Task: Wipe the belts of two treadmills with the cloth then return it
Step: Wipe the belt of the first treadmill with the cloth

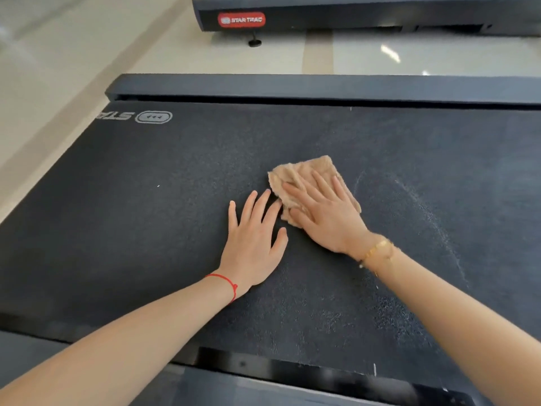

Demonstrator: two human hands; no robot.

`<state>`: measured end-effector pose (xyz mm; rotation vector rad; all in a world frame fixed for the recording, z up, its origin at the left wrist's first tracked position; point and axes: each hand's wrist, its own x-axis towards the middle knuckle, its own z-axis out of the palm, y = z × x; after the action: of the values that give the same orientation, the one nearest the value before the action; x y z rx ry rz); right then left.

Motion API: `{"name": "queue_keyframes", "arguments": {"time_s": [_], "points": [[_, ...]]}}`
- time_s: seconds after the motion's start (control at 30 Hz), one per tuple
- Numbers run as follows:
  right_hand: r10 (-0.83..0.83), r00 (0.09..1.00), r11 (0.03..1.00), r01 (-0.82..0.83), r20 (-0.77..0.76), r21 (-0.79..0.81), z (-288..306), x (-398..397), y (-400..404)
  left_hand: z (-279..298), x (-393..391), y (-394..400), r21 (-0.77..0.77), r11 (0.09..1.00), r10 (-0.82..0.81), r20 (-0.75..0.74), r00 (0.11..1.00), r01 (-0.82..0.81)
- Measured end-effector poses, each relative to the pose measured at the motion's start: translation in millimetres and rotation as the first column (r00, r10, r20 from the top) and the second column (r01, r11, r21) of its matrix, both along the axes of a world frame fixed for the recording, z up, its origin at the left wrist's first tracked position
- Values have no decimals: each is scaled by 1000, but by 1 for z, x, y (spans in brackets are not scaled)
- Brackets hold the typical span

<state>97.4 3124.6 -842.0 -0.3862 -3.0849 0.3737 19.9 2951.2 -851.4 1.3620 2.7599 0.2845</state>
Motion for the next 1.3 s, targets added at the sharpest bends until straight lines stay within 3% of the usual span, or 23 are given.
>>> {"name": "queue_keyframes", "arguments": {"time_s": [0.2, 0.4, 0.63, 0.9, 1.3], "points": [[-134, 991, 991, 133, 11, 30, -1, 20, -31, -2, -30, -41, -6, 988, -151, 7, 988, 152], [-432, 901, 902, 432, 33, -16, 1, -58, -36, 0, -100, -128, -3, 984, -179, 26, 984, 179], [-183, 983, 983, 183, 11, 13, -4, -117, -168, -1, -170, -197, -15, 996, -84, 22, 996, 84], [10, 1000, 1000, -10, 26, 17, -1, -84, -300, 1, -217, -244, 7, 995, -101, 33, 994, 101], [39, 994, 998, -44, 101, 47, 7, -94, -296, 0, -245, -281, 24, 999, 21, 13, 1000, -22]]}}
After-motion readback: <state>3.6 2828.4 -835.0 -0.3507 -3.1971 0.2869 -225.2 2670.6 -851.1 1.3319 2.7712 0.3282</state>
